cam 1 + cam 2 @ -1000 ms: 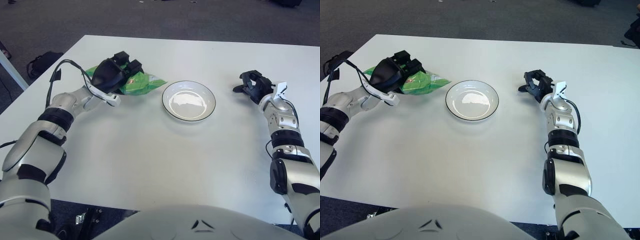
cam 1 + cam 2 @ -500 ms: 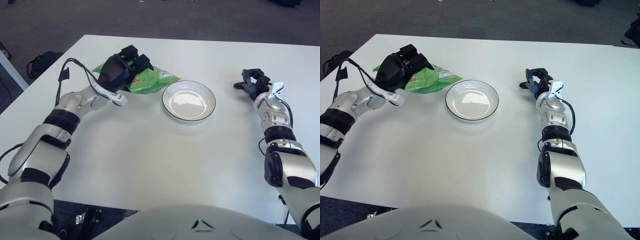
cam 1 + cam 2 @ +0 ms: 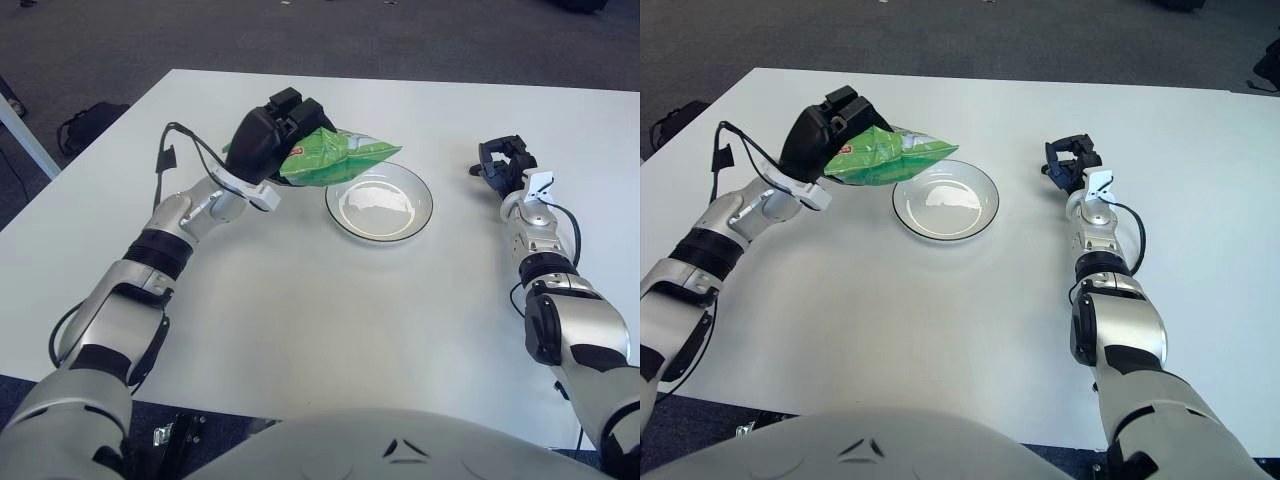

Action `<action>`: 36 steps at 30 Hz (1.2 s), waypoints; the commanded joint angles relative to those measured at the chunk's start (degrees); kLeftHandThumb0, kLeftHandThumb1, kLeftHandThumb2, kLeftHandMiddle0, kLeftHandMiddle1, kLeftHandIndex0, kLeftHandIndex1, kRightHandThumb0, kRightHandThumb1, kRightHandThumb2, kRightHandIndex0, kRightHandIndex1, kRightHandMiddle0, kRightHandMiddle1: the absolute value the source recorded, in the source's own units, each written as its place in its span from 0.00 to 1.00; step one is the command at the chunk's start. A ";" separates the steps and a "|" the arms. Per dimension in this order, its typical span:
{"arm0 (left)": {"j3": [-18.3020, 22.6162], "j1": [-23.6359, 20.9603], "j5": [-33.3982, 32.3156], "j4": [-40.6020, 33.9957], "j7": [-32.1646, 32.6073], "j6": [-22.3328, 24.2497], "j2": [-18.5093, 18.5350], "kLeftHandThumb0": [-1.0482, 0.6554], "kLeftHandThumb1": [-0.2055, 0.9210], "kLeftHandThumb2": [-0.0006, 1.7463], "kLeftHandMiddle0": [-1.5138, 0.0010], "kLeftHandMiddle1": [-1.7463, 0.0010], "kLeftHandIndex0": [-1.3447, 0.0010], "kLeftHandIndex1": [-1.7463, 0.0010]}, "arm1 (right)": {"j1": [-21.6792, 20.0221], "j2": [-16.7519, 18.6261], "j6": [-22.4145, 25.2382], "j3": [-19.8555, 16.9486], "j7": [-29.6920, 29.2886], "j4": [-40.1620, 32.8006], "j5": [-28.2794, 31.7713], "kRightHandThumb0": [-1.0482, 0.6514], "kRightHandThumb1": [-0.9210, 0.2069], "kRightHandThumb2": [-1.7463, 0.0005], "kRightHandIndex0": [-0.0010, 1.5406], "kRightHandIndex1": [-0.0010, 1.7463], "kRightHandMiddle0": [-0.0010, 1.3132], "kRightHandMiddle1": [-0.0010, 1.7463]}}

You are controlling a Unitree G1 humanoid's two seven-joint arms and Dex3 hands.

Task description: Put the snack into the plate.

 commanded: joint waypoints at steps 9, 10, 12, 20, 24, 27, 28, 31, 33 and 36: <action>-0.52 0.76 -1.32 0.88 -5.10 1.78 -8.73 0.61 0.24 0.91 0.46 0.03 0.58 0.00 | 2.28 0.66 -1.20 1.48 -0.55 4.53 -2.35 0.41 0.00 0.69 0.25 0.63 0.14 1.00; -0.71 0.59 -1.01 1.00 -5.34 2.11 -9.43 0.61 0.24 0.91 0.46 0.03 0.58 0.00 | 2.35 0.74 -1.31 1.58 -0.60 4.57 -2.38 0.41 0.00 0.69 0.25 0.63 0.14 1.00; -1.02 0.32 -0.58 1.39 -5.77 2.57 -10.59 0.61 0.23 0.92 0.45 0.03 0.57 0.00 | 2.46 0.86 -1.48 1.72 -0.66 4.61 -2.40 0.41 0.00 0.69 0.25 0.63 0.14 1.00; -3.57 -2.90 -0.25 7.52 -9.24 1.12 -14.69 0.61 0.22 0.93 0.45 0.02 0.56 0.00 | 2.91 1.21 -1.60 2.58 -0.38 4.47 -2.89 0.41 0.00 0.69 0.25 0.64 0.14 1.00; -4.35 -4.51 -0.67 10.57 -10.83 -0.60 -15.44 0.61 0.22 0.93 0.45 0.02 0.57 0.00 | 3.05 1.13 -1.54 3.23 -0.29 4.35 -3.28 0.41 0.00 0.69 0.24 0.66 0.13 1.00; -5.38 -6.19 -0.05 13.05 -12.05 -1.44 -16.08 0.61 0.22 0.93 0.45 0.03 0.57 0.00 | 3.21 1.03 -1.62 3.81 -0.17 4.18 -3.62 0.41 0.00 0.69 0.23 0.67 0.13 1.00; -5.77 -6.78 0.34 13.87 -12.32 -1.64 -16.27 0.61 0.22 0.93 0.45 0.03 0.57 0.00 | 3.25 1.00 -1.64 3.98 -0.13 4.12 -3.72 0.41 0.00 0.69 0.23 0.67 0.13 1.00; -7.31 -8.54 2.34 16.33 -11.99 -1.78 -16.47 0.61 0.23 0.92 0.45 0.03 0.57 0.00 | 3.34 0.99 -1.63 4.38 -0.04 3.94 -3.86 0.41 0.00 0.69 0.22 0.68 0.13 1.00; -8.19 -9.36 3.61 17.54 -11.62 -1.84 -16.40 0.61 0.24 0.92 0.46 0.03 0.57 0.00 | 3.40 1.05 -1.56 4.55 -0.05 3.81 -3.89 0.41 0.00 0.69 0.22 0.69 0.13 1.00; -9.49 -10.41 5.17 18.99 -11.41 -1.57 -16.43 0.61 0.24 0.91 0.46 0.03 0.58 0.00 | 3.42 1.10 -1.12 4.71 -0.17 3.69 -3.93 0.41 0.00 0.69 0.22 0.69 0.14 1.00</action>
